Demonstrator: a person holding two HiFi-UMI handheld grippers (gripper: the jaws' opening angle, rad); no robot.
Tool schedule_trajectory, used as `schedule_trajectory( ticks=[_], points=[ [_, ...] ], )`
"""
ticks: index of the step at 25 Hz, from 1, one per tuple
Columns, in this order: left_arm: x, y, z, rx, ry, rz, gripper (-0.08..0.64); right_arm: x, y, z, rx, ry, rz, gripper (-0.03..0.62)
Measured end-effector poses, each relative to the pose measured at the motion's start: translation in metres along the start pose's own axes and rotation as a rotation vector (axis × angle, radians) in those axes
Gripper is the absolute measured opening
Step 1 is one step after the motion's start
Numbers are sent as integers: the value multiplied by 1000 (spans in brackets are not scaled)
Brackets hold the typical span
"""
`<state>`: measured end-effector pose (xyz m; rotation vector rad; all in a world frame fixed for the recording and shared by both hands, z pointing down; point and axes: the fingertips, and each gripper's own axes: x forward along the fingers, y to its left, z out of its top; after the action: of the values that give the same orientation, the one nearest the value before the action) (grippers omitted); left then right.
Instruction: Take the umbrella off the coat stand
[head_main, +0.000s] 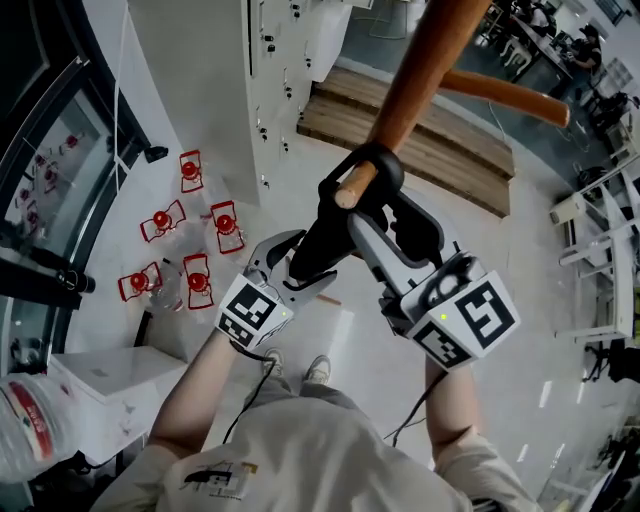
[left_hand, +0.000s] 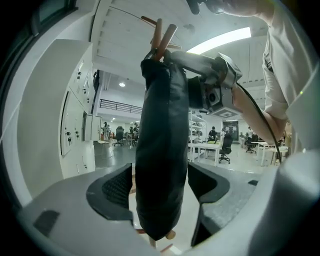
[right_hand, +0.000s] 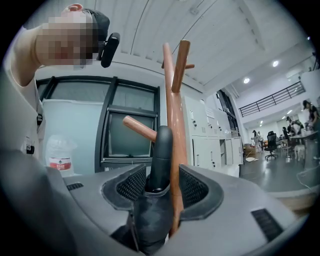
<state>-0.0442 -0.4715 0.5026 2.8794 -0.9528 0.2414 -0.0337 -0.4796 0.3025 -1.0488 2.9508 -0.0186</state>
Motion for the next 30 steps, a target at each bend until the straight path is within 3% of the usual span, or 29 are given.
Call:
schedule_trajectory(
  ticks=[6, 10, 19, 25, 30],
  points=[
    [7, 5, -15, -7, 0, 21, 326, 2, -3, -8, -2, 15, -4, 183],
    [6, 6, -18, -7, 6, 36, 310, 3, 0, -10, 19, 6, 2, 130],
    [-4, 3, -14, 6, 69, 51, 290, 0, 2, -7, 88, -10, -7, 118],
    [-20, 1, -6, 32, 116, 90, 287, -6, 15, 5, 87, -34, 14, 118],
    [-35, -2, 13, 59, 107, 105, 287, -11, 29, 25, 67, -72, 34, 118]
  ],
)
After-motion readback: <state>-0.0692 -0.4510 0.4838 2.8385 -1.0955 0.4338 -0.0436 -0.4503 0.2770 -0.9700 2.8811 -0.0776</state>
